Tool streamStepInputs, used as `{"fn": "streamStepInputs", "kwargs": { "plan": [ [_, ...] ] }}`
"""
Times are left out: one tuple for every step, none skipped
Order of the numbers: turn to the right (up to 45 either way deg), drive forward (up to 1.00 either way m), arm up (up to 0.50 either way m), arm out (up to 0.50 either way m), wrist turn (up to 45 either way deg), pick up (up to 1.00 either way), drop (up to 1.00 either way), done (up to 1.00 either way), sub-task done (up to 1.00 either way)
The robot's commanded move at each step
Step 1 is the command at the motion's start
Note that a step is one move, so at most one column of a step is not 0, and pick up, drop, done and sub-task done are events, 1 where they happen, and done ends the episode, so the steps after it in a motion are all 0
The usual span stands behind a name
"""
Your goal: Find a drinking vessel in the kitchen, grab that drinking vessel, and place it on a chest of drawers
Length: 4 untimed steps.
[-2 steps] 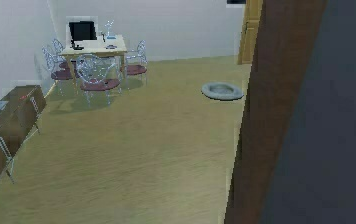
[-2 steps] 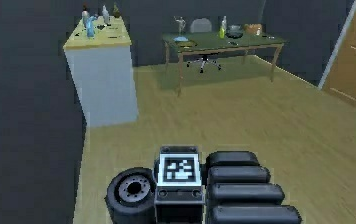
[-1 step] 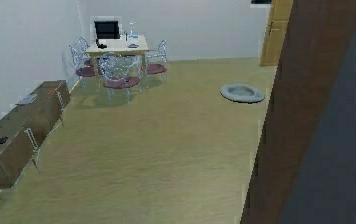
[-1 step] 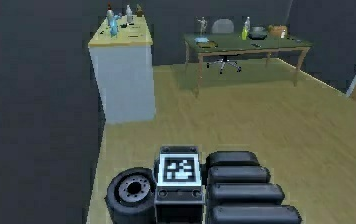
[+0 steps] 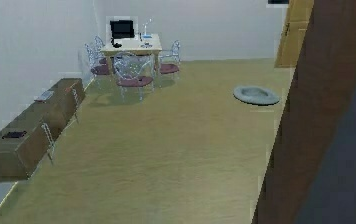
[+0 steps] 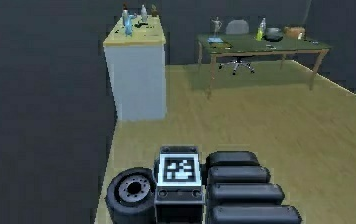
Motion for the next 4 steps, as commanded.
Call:
{"fn": "streamStepInputs", "kwargs": {
  "plan": [
    [0.0, 0.75, 0.0, 0.0, 0.0, 0.0, 0.0, 0.0, 0.0],
    [9.0, 0.0, 0.0, 0.0, 0.0, 0.0, 0.0, 0.0, 0.0],
    [0.0, 1.0, 0.0, 0.0, 0.0, 0.0, 0.0, 0.0, 0.0],
    [0.0, 1.0, 0.0, 0.0, 0.0, 0.0, 0.0, 0.0, 0.0]
  ]
}}
